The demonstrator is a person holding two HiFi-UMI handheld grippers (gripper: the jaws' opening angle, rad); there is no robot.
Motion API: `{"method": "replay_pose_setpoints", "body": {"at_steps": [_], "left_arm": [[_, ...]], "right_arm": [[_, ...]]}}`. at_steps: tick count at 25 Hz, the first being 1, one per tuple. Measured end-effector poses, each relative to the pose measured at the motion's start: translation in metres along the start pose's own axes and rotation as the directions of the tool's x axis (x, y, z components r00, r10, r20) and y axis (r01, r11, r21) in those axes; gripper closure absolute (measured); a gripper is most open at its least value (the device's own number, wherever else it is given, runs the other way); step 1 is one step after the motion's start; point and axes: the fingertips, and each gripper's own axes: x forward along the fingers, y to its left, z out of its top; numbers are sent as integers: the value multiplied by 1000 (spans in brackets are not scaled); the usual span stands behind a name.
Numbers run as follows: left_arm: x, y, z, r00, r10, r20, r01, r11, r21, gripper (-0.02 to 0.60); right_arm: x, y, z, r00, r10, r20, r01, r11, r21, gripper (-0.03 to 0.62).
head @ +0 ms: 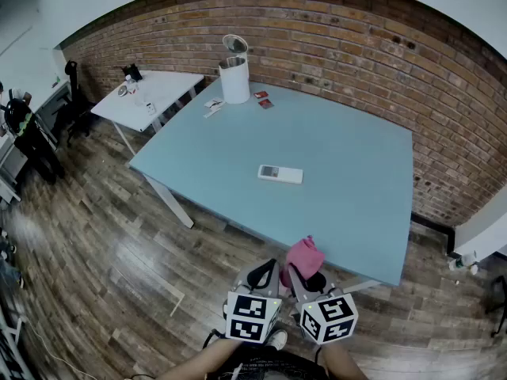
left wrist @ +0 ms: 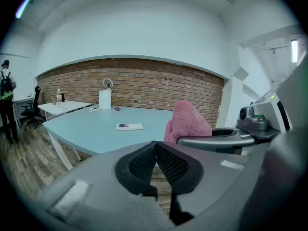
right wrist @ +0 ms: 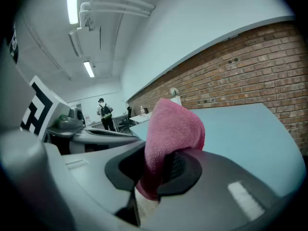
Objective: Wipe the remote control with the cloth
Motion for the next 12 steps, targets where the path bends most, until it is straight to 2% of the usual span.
{"method": "replay_pose_setpoints", "body": {"at_steps": [7,12], "left_arm": [[8,0,0,999,33,-8,-32,999,19,581],[14,4,-1,999,54,-8,-54,999,7,580]], "right_arm": [[3,-7,2,999,34,-2,-34,999,-3,528],[11,-11,2,998,60,-8,-60,998,2,528]]}}
